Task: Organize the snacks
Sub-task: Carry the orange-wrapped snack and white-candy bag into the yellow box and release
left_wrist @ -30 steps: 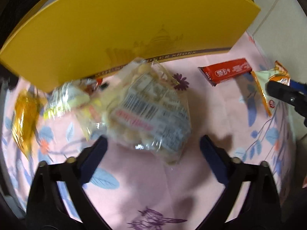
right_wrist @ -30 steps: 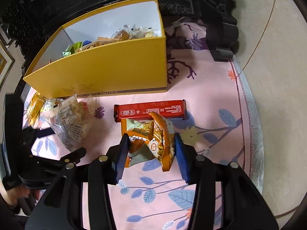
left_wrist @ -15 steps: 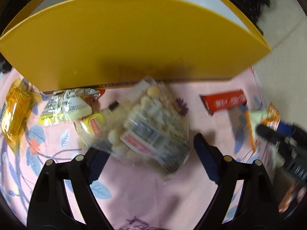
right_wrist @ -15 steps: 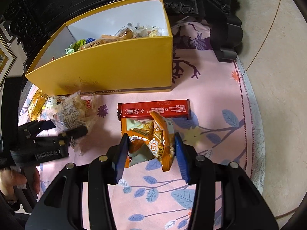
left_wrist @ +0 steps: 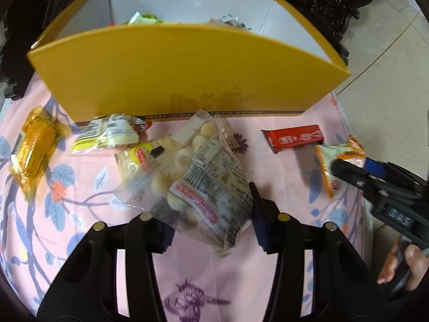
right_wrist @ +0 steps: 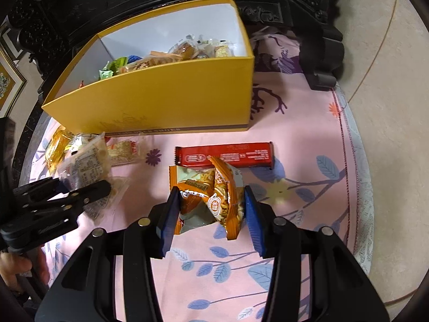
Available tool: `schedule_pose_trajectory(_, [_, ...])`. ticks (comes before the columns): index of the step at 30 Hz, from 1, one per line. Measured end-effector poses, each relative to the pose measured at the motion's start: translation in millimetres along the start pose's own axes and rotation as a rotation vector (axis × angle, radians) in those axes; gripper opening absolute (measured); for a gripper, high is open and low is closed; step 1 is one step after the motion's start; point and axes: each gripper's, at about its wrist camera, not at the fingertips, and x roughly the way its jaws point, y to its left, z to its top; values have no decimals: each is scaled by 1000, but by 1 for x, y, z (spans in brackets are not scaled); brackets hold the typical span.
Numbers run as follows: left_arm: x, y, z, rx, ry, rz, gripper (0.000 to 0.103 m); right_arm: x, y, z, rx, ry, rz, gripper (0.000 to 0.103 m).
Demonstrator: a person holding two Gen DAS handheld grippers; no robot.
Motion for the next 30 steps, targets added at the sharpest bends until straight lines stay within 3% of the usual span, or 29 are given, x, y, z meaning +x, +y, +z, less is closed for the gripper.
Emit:
schedule_pose_trajectory(12, [-60, 9, 6, -49, -102, 16, 48, -22, 34, 9, -70, -45, 54, 47])
schedule_pose_trajectory(20, [-77, 12, 19, -64, -149, 35, 48, -42, 49, 24, -96, -94, 75, 47])
schedule_pose_trajectory(30, [-96, 11, 94, -12, -254, 119, 48, -49, 62, 98, -68, -179, 110, 47])
